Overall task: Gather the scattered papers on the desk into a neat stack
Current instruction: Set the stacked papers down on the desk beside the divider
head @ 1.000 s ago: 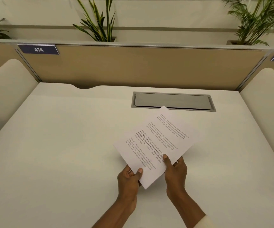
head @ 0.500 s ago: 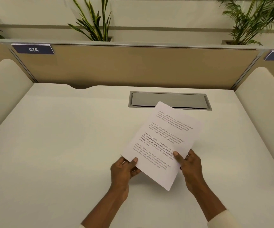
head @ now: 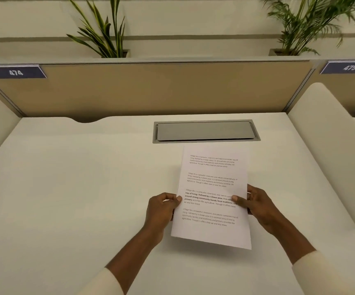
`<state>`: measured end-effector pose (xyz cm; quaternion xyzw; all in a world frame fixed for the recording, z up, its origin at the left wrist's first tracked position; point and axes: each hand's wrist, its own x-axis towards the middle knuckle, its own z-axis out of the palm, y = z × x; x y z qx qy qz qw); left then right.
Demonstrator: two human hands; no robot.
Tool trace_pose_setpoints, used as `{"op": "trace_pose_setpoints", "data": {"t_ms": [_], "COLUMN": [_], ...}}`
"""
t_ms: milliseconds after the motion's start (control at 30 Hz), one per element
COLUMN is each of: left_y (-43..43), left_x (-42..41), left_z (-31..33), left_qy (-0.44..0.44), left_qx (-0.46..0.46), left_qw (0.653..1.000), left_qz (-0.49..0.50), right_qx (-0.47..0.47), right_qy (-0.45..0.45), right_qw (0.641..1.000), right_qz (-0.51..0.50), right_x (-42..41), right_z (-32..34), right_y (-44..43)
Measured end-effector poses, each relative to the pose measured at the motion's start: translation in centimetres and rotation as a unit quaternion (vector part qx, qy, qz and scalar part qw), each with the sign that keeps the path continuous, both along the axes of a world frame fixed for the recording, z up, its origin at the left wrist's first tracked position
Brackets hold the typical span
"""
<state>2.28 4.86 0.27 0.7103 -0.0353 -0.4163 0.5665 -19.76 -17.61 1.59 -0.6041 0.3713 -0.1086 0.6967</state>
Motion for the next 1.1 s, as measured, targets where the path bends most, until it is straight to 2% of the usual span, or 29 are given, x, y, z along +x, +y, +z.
{"op": "trace_pose_setpoints", "data": {"t_ms": [300, 533, 733, 1100], "left_y": [-6.7, -14.8, -22.8, -34.1], "left_x": [-1.1, -2.6, -3.3, -3.6], "left_z": [-0.3, -0.8, -1.1, -2.4], "left_qy": [-0.023, -0.028, -0.033, -0.029], "left_qx": [0.03, 0.033, 0.043, 0.075], "left_qw": [0.999, 0.999, 0.999, 0.996], "left_qz": [-0.004, 0.018, 0.007, -0.026], "right_qx": [-0.023, -0.051, -0.079, -0.121], "right_qy": [0.036, 0.081, 0.114, 0.183], "right_qw": [0.999, 0.991, 0.981, 0.967], "right_qz": [-0.002, -0.096, -0.137, -0.133], "right_x": [-0.6, -0.2, -0.4, -0.3], "right_z": [0.1, -0.5, -0.9, -1.3], "right_y": [-6.3, -13.8, -20.9, -30.8]}}
